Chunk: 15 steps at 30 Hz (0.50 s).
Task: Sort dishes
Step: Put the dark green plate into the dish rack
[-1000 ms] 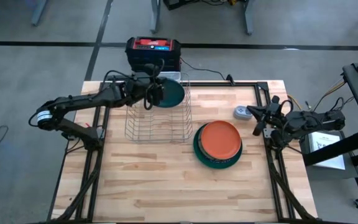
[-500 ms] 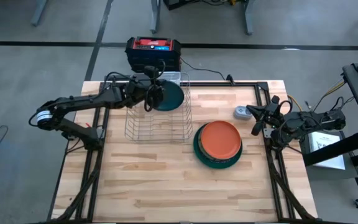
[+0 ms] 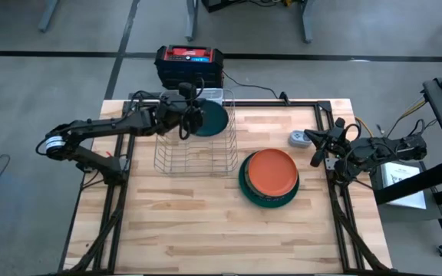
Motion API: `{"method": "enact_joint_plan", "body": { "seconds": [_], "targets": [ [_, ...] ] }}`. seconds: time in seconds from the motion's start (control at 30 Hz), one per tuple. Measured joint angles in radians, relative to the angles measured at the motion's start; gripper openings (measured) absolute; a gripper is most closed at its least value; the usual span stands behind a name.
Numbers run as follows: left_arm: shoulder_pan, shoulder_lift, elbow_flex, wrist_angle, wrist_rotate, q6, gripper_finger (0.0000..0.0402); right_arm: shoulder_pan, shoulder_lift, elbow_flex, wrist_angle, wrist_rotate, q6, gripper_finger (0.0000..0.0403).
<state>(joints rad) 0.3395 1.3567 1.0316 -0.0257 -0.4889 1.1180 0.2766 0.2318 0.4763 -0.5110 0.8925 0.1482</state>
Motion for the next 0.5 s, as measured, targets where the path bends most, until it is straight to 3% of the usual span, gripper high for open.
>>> {"method": "enact_joint_plan", "body": {
  "seconds": [0.17, 0.5],
  "targets": [
    [-0.007, 0.0, 0.0, 0.028, -0.05, 0.058, 0.0, 0.0, 0.0, 0.0, 0.0, 0.0, 0.0, 0.0],
    [-0.01, -0.002, -0.058, 0.043, -0.057, 0.018, 0.0, 0.0, 0.0, 0.0, 0.0, 0.0, 0.0, 0.0]
  ]
}}
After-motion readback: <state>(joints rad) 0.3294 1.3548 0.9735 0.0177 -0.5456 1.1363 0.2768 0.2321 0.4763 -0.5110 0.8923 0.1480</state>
